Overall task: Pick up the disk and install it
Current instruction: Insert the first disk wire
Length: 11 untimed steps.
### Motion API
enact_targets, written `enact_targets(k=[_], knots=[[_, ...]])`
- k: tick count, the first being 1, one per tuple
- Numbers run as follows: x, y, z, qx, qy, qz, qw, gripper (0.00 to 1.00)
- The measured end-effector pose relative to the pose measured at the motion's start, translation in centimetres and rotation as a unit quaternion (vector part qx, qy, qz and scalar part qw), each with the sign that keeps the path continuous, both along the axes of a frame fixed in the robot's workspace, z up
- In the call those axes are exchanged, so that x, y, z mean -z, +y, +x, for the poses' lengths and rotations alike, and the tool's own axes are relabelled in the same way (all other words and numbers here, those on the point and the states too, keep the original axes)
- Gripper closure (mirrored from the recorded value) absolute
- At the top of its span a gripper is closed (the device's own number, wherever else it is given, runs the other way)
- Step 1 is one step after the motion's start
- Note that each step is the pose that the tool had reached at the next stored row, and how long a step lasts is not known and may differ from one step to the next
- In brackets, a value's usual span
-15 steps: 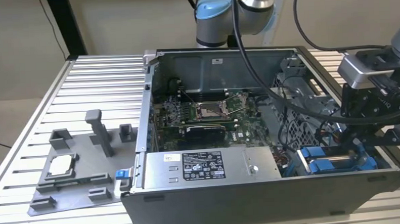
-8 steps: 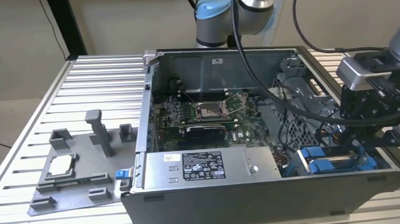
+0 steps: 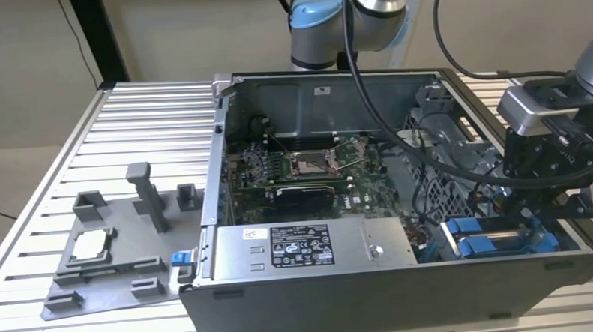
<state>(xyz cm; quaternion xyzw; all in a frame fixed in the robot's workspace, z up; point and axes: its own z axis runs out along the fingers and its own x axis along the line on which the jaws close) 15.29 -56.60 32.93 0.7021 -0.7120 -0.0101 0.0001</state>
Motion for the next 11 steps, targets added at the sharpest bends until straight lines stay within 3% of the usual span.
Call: enact_targets(k=[4, 11], knots=[[-0.13, 0.0, 0.0, 0.0, 0.0, 0.001, 1.0, 1.0], [-3.1, 0.0, 0.0, 0.0, 0.0001, 0.0002, 1.0, 1.0]])
